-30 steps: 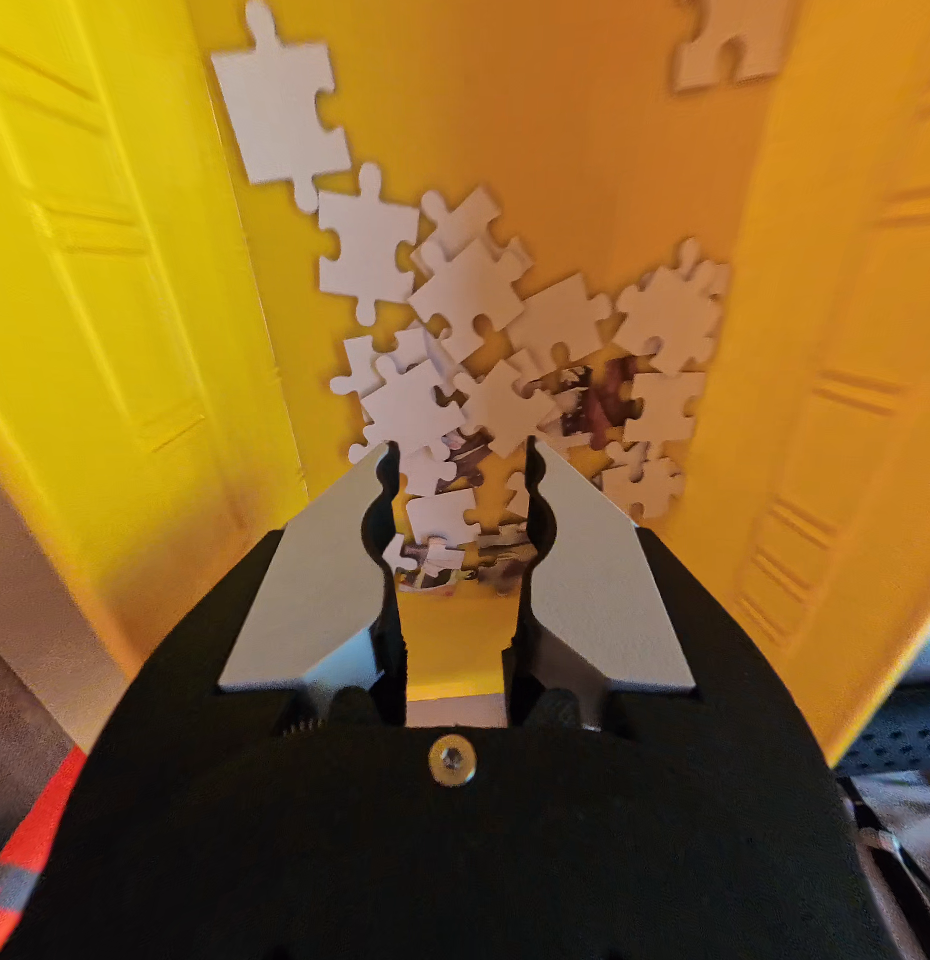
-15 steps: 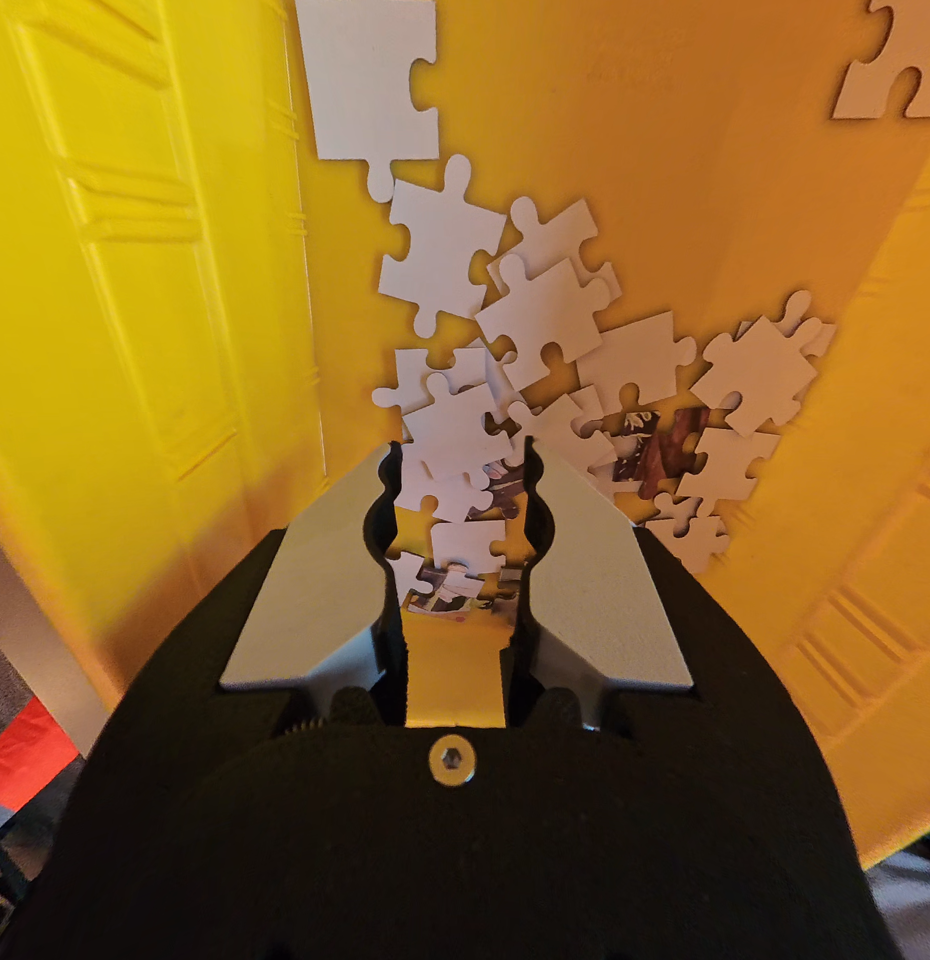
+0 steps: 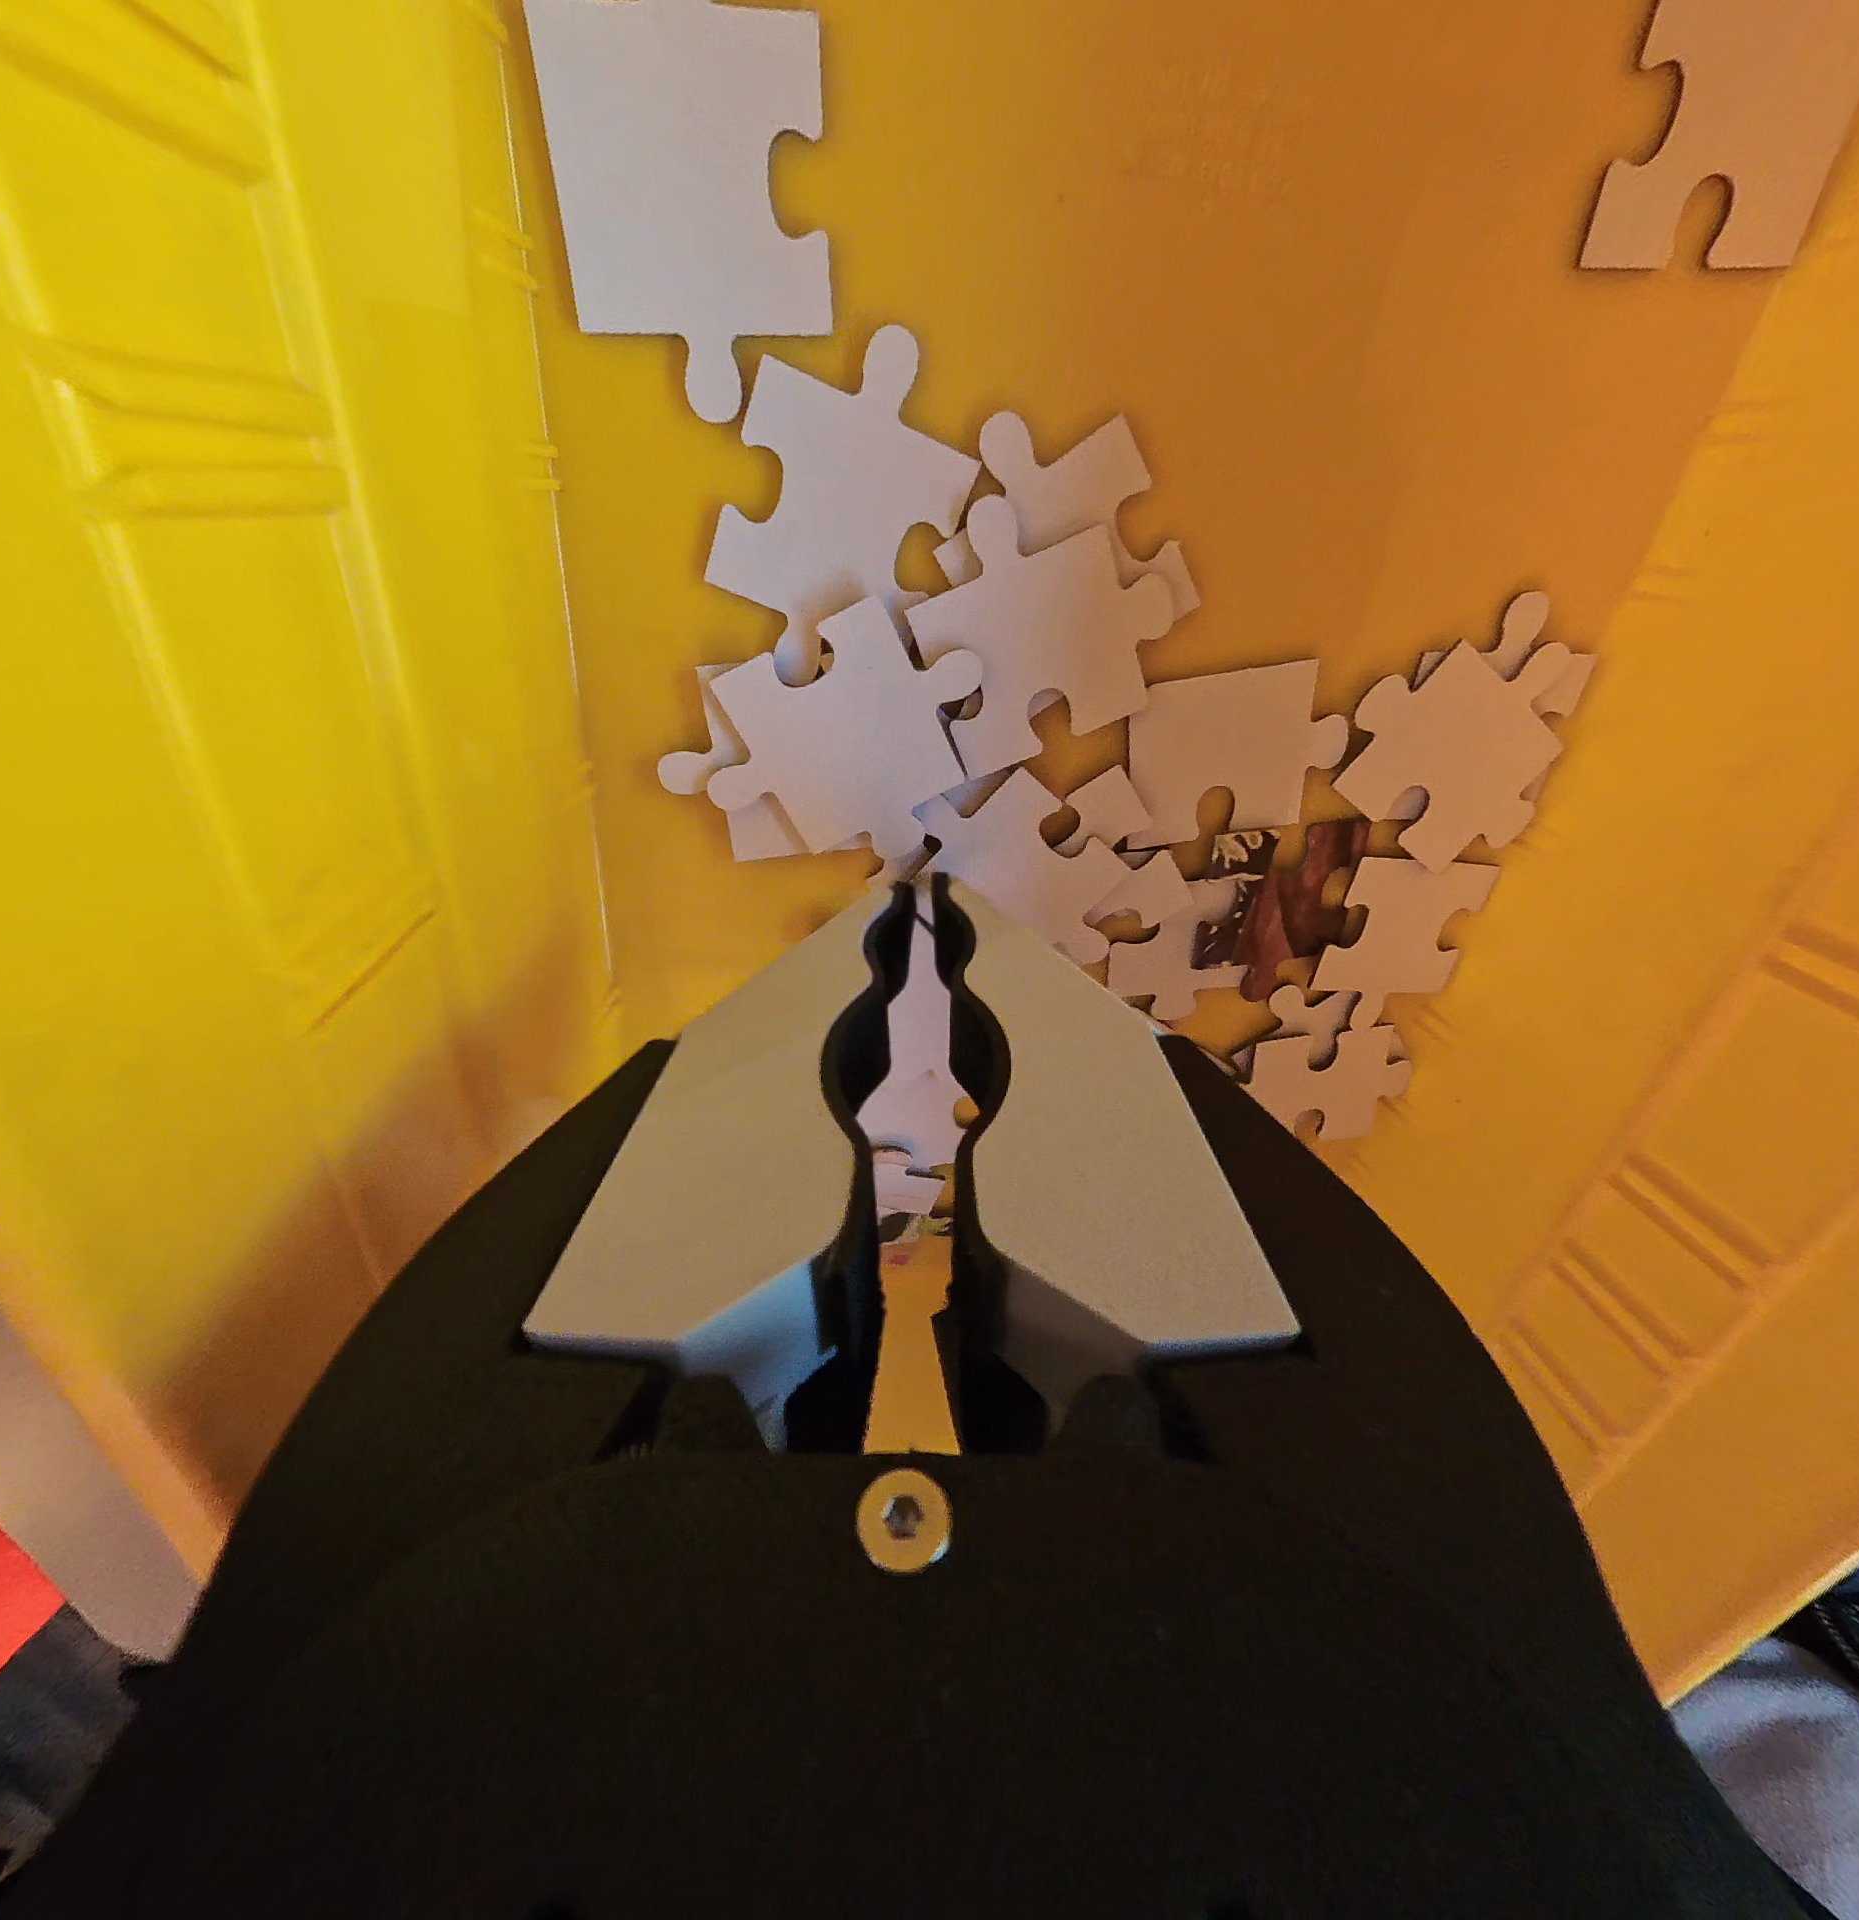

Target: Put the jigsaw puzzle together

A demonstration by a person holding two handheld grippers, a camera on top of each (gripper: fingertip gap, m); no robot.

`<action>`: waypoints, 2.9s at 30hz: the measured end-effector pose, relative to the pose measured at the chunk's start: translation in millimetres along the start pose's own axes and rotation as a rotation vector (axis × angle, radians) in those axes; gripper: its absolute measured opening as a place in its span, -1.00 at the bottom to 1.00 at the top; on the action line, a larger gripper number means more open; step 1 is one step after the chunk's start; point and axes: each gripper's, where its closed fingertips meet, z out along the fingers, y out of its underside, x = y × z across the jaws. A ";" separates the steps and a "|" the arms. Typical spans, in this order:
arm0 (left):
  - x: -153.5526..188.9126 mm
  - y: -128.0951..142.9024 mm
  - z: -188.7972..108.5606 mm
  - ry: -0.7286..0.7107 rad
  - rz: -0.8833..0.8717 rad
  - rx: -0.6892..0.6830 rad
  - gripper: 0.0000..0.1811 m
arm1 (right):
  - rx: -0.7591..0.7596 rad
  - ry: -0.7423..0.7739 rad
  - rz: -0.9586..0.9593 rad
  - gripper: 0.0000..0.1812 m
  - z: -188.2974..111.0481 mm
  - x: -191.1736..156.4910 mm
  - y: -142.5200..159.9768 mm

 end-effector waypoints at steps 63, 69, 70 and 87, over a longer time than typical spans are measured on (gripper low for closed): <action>-9.8 -26.8 -0.8 -0.038 0.122 0.130 -1.00 | -0.072 -0.022 -0.104 -0.49 7.5 -14.2 8.7; -7.3 -32.0 -8.7 -0.023 0.129 0.172 -1.00 | -0.082 -0.024 -0.117 -0.49 8.4 -15.6 10.1; -5.0 -33.9 -10.9 -0.018 0.145 0.186 -0.95 | -0.083 -0.025 -0.118 -0.49 8.5 -15.9 10.4; -19.2 -18.2 -4.0 -0.124 0.249 0.094 -0.49 | -0.109 -0.037 -0.159 -0.49 10.4 -21.4 14.1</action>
